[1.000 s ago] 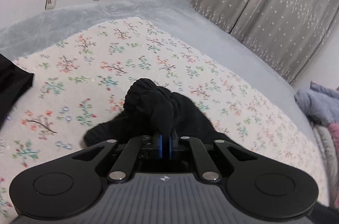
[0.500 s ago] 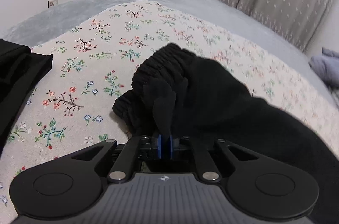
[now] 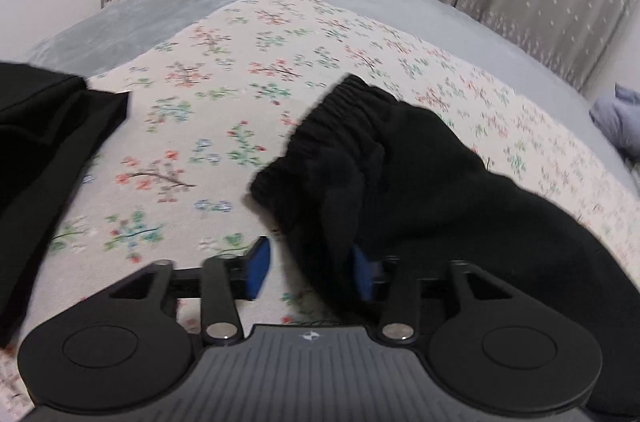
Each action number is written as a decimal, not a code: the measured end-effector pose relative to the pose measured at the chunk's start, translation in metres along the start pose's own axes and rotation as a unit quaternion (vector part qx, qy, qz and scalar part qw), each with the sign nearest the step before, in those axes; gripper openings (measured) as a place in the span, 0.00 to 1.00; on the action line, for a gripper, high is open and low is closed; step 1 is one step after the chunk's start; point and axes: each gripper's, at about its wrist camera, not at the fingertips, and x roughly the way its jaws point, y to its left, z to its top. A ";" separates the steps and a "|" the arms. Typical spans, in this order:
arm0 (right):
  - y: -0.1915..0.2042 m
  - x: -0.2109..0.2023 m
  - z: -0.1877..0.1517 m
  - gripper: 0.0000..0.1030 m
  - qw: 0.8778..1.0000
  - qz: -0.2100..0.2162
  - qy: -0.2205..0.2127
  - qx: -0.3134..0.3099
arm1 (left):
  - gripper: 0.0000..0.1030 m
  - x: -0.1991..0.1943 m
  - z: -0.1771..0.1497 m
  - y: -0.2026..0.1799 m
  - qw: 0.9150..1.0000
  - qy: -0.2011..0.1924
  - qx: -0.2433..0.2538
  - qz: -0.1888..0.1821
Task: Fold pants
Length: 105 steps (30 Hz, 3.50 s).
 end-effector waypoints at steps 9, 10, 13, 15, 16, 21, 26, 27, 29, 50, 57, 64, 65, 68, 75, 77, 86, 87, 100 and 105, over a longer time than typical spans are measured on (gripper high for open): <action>0.032 -0.038 0.018 0.41 0.989 -0.045 -0.106 -0.088 | 0.69 -0.055 0.016 -0.042 0.997 -0.070 0.021 -0.019; 0.040 -0.034 0.020 0.41 0.989 -0.032 -0.106 -0.100 | 0.69 -0.055 0.015 -0.061 0.996 -0.072 0.039 -0.035; 0.072 -0.009 0.022 0.40 0.983 0.003 -0.089 -0.160 | 0.69 -0.040 0.003 -0.116 0.993 -0.060 0.083 -0.067; 0.093 0.016 0.019 0.40 0.979 0.019 -0.056 -0.193 | 0.69 -0.016 -0.010 -0.149 0.992 -0.025 0.091 -0.088; 0.100 0.027 0.016 0.40 0.978 0.024 -0.041 -0.204 | 0.69 -0.002 -0.018 -0.160 0.992 -0.006 0.089 -0.091; 0.099 0.071 -0.019 0.40 0.958 0.001 0.012 -0.287 | 0.63 0.053 -0.060 -0.177 0.990 0.045 0.133 -0.003; 0.084 0.057 -0.013 0.39 0.960 -0.002 0.020 -0.278 | 0.40 0.046 -0.052 -0.158 0.991 0.054 0.113 0.042; 0.082 0.057 -0.010 0.39 0.962 0.001 0.018 -0.271 | 0.38 0.046 -0.050 -0.152 0.993 0.057 0.098 0.043; 0.082 0.052 -0.005 0.41 0.968 0.007 0.003 -0.252 | 0.37 0.041 -0.049 -0.151 0.994 0.062 0.081 0.044; 0.078 0.053 -0.013 0.44 0.961 0.014 0.040 -0.274 | 0.25 0.052 -0.042 -0.161 0.995 0.050 0.079 0.022; 0.050 0.033 0.006 0.45 0.969 0.010 0.023 -0.244 | 0.26 0.047 -0.035 -0.151 0.997 0.044 0.060 0.017; 0.004 0.016 0.041 0.50 0.994 -0.026 -0.043 -0.100 | 0.38 0.034 -0.040 -0.191 0.993 -0.006 0.112 -0.039; 0.000 0.016 0.042 0.50 0.995 -0.028 -0.045 -0.090 | 0.38 0.037 -0.043 -0.196 0.993 0.002 0.111 -0.047; -0.009 0.012 0.044 0.50 0.997 -0.019 -0.056 -0.056 | 0.38 0.041 -0.050 -0.210 0.991 0.015 0.119 -0.067; -0.016 0.017 0.052 0.49 0.996 -0.043 -0.064 -0.051 | 0.39 0.055 -0.058 -0.209 0.987 0.039 0.150 -0.034; -0.014 0.022 0.054 0.49 0.994 -0.062 -0.054 -0.078 | 0.39 0.053 -0.058 -0.207 0.988 0.038 0.149 -0.019; -0.024 0.014 0.056 0.47 0.984 -0.143 -0.087 -0.064 | 0.38 0.052 -0.058 -0.209 0.989 0.036 0.146 -0.005; -0.027 0.015 0.056 0.47 0.987 -0.131 -0.080 -0.054 | 0.38 0.052 -0.058 -0.209 0.989 0.036 0.145 -0.003; -0.034 0.010 0.058 0.48 0.990 -0.114 -0.080 -0.023 | 0.38 0.041 -0.048 -0.189 0.994 0.015 0.103 -0.013; -0.060 0.003 0.050 0.55 0.994 -0.053 -0.064 0.074 | 0.38 0.031 -0.058 -0.206 0.990 0.008 0.127 -0.059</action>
